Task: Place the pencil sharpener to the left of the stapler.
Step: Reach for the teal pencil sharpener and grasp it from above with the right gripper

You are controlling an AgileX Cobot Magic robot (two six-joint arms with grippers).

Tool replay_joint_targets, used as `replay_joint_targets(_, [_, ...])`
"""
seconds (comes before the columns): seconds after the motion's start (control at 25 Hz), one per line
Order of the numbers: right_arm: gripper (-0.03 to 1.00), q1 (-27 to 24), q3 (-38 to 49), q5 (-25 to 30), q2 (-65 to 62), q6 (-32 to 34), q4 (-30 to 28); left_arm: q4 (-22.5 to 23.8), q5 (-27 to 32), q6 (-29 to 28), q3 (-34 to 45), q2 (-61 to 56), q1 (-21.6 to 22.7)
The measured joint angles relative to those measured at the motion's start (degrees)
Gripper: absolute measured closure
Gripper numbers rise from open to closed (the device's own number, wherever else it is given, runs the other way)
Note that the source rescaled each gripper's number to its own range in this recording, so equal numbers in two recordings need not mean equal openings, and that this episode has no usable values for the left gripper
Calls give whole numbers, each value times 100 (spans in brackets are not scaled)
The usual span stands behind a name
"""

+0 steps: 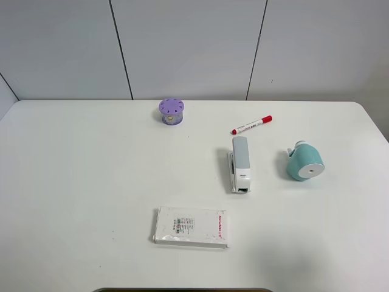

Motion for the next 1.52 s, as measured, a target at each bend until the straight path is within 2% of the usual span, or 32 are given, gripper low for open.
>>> replay_joint_targets(0.96, [49,0,-137,3,88,0,0,0,0,0,0,0,0])
replay_joint_targets(1.24, [49,0,-679,3,1331,27,-26,0,0,0,0,0,0])
replay_joint_targets(1.52, [49,0,-1633,145,3457,383,-55,0,0,0,0,0,0])
